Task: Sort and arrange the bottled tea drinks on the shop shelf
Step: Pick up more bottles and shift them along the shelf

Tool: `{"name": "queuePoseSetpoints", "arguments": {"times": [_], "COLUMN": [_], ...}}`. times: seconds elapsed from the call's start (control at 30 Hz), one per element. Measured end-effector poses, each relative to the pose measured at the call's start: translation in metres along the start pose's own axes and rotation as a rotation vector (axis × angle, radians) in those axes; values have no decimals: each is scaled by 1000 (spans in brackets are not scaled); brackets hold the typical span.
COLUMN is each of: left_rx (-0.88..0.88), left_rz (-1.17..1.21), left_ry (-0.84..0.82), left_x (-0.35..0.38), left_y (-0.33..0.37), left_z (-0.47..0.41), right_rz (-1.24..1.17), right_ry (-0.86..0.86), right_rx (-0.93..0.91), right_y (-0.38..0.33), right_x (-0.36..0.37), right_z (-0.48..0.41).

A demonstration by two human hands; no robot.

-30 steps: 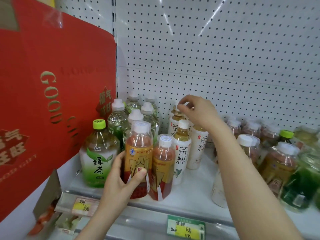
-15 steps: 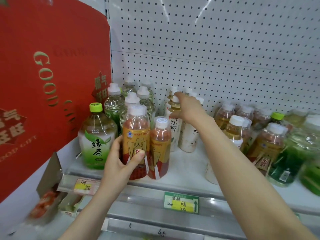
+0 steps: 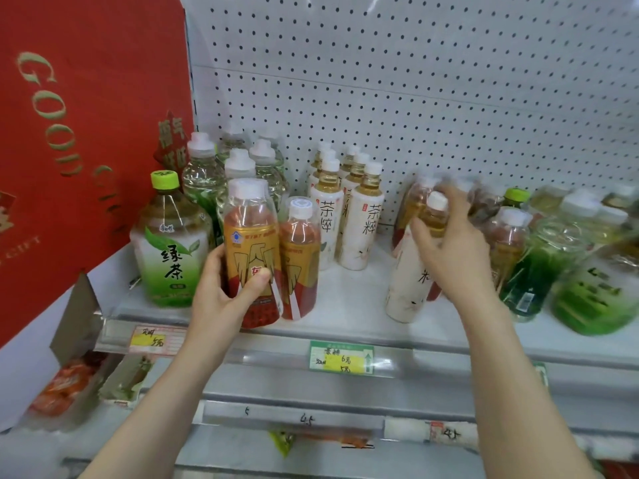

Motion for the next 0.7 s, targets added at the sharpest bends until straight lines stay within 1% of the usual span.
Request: {"name": "queuePoseSetpoints", "arguments": {"times": [0.07,0.13,0.17,0.33,0.47,0.7], "left_rx": [2,-5,-10,-6,-32,-20], "left_rz": [-8,-1,3,8,17,22], "left_ry": [-3,-6,-5,0,-12,-27], "left_x": [0,1,2,4,5,5], "left_y": [0,-1,-1,0,-3,-1], "left_z": [0,1,1,4,6,9], "right_rz": [-87,-62,-51,-3,91,83], "right_ry": [-133,-215,-227,-118,-37,-9], "right_rx": [-2,-47,-68,-115,-79,-88], "right_y": [-8,-22,-31,-76,-95,-101], "right_x": [1,2,5,46,74,86], "right_z": [-2,-8,-11,-32,-48,-50]}}
Point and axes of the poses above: each hand's wrist, its own z-axis away from the middle knuckle, its own x-axis out of the palm, y = z × x, the point moved 7 cm from there along -z, towards the middle knuckle, and after that the axes turned 9 degrees about z, right-handed, at the moved point
